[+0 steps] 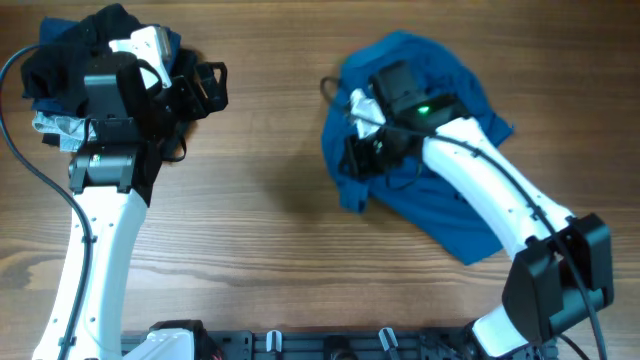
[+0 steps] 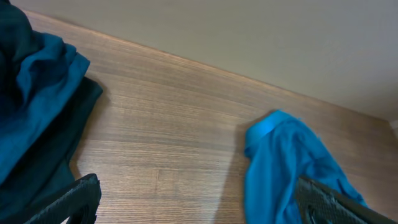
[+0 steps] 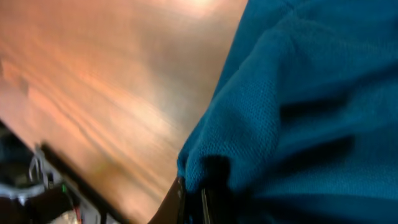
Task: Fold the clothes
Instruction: 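Drag the blue T-shirt with the right gripper to table center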
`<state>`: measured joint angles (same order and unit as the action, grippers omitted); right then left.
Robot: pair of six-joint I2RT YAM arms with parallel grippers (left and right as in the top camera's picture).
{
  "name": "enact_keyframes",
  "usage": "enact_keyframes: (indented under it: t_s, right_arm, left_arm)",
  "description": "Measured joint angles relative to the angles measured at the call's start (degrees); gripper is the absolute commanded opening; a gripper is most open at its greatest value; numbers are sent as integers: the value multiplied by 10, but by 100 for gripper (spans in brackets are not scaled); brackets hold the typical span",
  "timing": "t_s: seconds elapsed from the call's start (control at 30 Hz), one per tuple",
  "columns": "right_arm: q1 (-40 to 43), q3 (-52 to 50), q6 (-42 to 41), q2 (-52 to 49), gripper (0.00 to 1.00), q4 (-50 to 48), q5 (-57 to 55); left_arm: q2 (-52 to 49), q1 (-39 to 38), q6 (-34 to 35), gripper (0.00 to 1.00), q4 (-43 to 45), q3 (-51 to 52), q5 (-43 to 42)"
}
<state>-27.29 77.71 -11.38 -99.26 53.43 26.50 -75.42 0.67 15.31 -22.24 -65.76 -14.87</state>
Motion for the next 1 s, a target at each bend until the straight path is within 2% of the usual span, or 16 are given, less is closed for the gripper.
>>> enact_keyframes:
  t_s: [0.1,0.13,0.17,0.23,0.27,0.3,0.4,0.53,0.67,0.8,0.9,1.0]
  right_arm:
    - [-47,-2,11,0,4,25,0]
    - [-71,-3,12,0,8,31,0]
    - [-83,-4,12,0,16,32,-3]
    - [-100,-4,5,0,40,29,-18]
    - [-105,-4,-4,0,61,20,-31]
    - [-103,-4,-14,0,74,8,-42]
    - [-52,-3,-41,0,91,-9,-70]
    - [61,6,-54,4,93,-10,-82]
    - [179,9,-56,12,96,21,-94]
    - [233,7,-58,12,96,21,-113]
    - [263,-19,-62,13,88,-17,-129]
    - [287,-71,-66,12,85,-85,-138]
  left_arm:
    - [0,0,-1,100,0,0,0]
    - [0,0,-2,100,0,0,0]
    - [0,0,-2,100,0,0,0]
    - [0,0,-2,100,0,0,0]
    - [0,0,-2,100,0,0,0]
    - [0,0,-2,100,0,0,0]
    - [0,-5,-2,100,1,0,1]
    - [-31,-50,-24,100,22,-1,3]
    - [-143,-110,-42,100,92,-2,2]
    - [-233,-144,-47,100,134,-2,2]
    - [-266,-166,-48,100,144,-2,2]
    - [-271,-182,-48,100,151,-2,4]
